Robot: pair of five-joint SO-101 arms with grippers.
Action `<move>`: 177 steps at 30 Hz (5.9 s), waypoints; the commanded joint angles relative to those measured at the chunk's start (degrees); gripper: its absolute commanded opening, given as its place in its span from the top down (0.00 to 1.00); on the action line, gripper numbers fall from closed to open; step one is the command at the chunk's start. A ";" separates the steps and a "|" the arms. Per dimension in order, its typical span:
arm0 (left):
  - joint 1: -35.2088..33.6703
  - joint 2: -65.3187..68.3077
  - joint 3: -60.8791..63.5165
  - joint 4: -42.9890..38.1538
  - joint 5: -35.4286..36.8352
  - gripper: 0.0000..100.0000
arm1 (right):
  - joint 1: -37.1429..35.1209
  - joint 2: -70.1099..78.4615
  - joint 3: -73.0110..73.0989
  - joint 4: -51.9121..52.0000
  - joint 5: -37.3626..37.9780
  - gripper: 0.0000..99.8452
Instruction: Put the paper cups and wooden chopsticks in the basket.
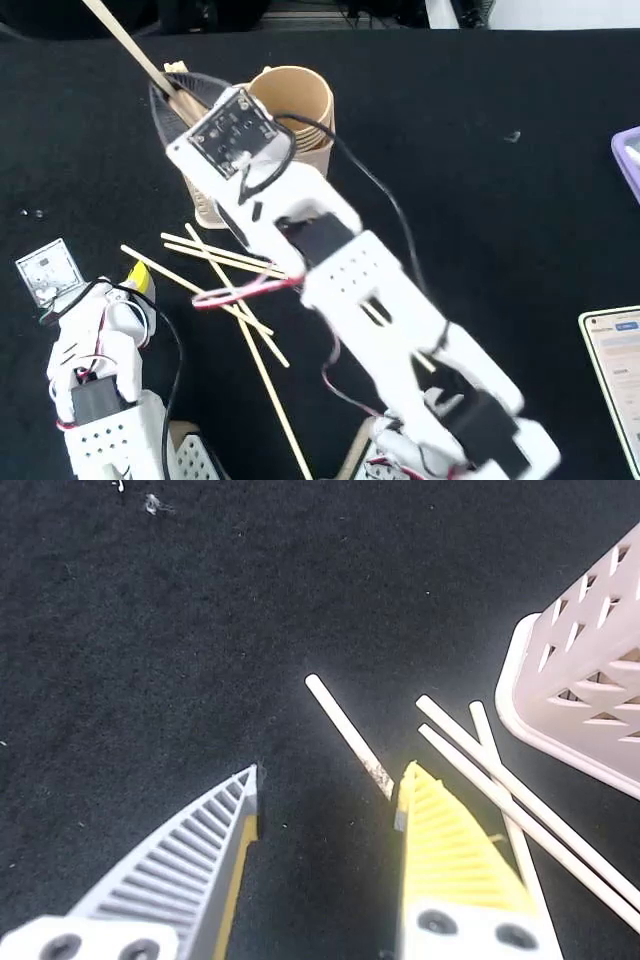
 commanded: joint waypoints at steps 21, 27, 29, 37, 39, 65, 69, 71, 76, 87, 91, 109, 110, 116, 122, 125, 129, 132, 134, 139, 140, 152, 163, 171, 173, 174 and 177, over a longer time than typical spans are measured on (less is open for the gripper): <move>0.66 0.09 -0.48 -1.23 0.35 0.78 | 1.76 -8.13 -13.85 42.64 -8.70 0.86; 0.13 0.09 -0.66 -1.23 0.53 0.78 | -5.19 -18.15 1.45 69.89 -8.79 0.86; 0.13 0.09 -0.66 -1.23 0.62 0.78 | -5.98 -18.07 10.51 67.43 -9.05 0.82; 0.13 0.09 -0.66 -1.23 0.62 0.78 | -6.86 -9.01 30.20 42.64 -9.14 0.73; 0.13 0.09 -0.66 -1.23 0.62 0.78 | -8.09 -5.32 28.62 42.73 -9.14 0.73; 0.13 0.09 -0.66 -1.23 0.35 0.78 | -3.69 5.93 16.84 55.91 -1.14 0.99; 0.13 0.09 -0.66 -1.23 0.35 0.78 | -1.58 -4.53 19.65 62.77 4.13 0.99; 0.13 0.09 -0.66 -1.23 0.35 0.78 | -0.79 -9.45 21.49 64.53 6.51 0.99; 0.13 0.09 -0.66 -1.23 0.35 0.78 | -2.02 -14.99 28.97 61.10 6.95 0.99; 0.13 0.09 -0.57 -1.23 0.35 0.78 | -1.58 -11.74 40.48 60.92 6.86 0.95; 0.13 0.09 -0.57 -1.23 0.35 0.78 | -2.46 -11.82 35.38 65.93 7.03 0.82; 0.13 0.09 -0.57 -1.23 0.35 0.78 | -12.04 6.99 25.89 49.58 0.79 0.79; 0.13 0.09 -0.57 -1.23 0.35 0.78 | -11.69 8.22 24.57 50.73 0.97 0.80; 0.13 0.09 -0.57 -1.23 0.35 0.78 | -11.52 7.60 22.55 55.12 1.14 0.98; 0.13 0.09 -0.57 -1.23 0.35 0.78 | -11.43 -1.89 22.64 62.59 3.52 0.99; 0.13 0.09 -0.57 -1.23 0.35 0.78 | -11.43 -7.16 22.64 64.79 3.87 0.99; 0.13 0.09 -0.66 -1.23 0.35 0.78 | -11.43 -9.71 24.40 63.12 3.43 0.99; 0.13 0.09 -0.66 -1.23 0.35 0.78 | -11.34 -8.22 29.23 53.80 0.79 0.99; 0.13 0.09 -0.66 -1.23 0.35 0.78 | -10.73 -5.41 31.60 48.44 -0.62 0.99; 0.13 0.09 -0.66 -1.23 0.35 0.78 | -8.44 2.51 28.88 47.47 -0.97 0.94; 0.13 0.09 -0.66 -1.23 0.35 0.78 | -8.00 3.74 28.18 47.82 -0.97 0.92; 0.13 0.09 -0.66 -1.23 0.35 0.78 | -7.74 11.82 22.37 49.49 -0.44 0.90; 0.13 0.09 -0.66 -1.23 0.35 0.78 | -7.65 -5.41 23.16 61.71 2.81 0.99; 0.04 0.09 -0.66 -1.23 0.35 0.78 | 0.26 -26.07 25.71 73.23 9.67 0.99; 0.04 0.09 -0.66 -1.23 0.35 0.78 | 4.48 -30.99 24.66 74.37 11.52 0.99; 0.04 0.09 -0.66 -1.23 0.35 0.78 | 5.80 -33.54 23.87 74.37 11.87 0.99; 0.04 0.09 -0.66 -1.23 0.35 0.78 | 5.10 -40.04 20.35 72.35 11.69 0.99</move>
